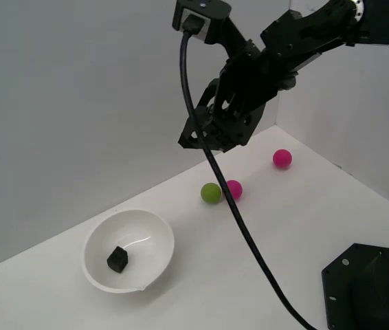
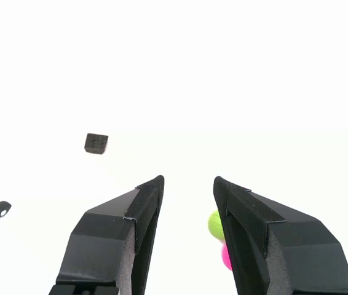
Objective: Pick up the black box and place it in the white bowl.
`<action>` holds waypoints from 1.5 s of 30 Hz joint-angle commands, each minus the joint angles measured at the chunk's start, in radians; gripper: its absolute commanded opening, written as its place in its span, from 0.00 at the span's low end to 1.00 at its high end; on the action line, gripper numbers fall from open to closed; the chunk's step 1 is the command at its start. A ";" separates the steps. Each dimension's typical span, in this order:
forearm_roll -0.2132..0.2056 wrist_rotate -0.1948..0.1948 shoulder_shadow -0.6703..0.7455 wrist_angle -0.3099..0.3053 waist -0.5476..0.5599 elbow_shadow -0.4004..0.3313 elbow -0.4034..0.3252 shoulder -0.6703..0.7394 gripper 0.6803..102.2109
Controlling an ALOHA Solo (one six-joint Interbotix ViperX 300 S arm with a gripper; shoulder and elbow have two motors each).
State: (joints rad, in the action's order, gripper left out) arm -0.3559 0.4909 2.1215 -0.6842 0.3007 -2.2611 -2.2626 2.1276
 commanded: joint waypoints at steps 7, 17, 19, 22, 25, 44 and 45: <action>-0.011 0.011 0.126 -0.074 -0.103 -0.060 -0.061 0.120 0.44; -0.011 0.012 0.221 -0.094 -0.153 -0.126 -0.127 0.216 0.44; -0.011 0.012 0.232 -0.100 -0.161 -0.135 -0.137 0.227 0.44; -0.011 0.012 0.250 -0.101 -0.173 -0.147 -0.149 0.244 0.44; -0.011 0.012 0.262 -0.101 -0.183 -0.156 -0.158 0.258 0.44; -0.011 0.012 0.362 -0.109 -0.212 -0.272 -0.272 0.357 0.44; -0.011 0.012 0.370 -0.109 -0.212 -0.282 -0.282 0.364 0.44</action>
State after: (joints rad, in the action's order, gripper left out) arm -0.3574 0.4909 2.4774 -0.7900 0.0874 -2.5372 -2.5372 2.4789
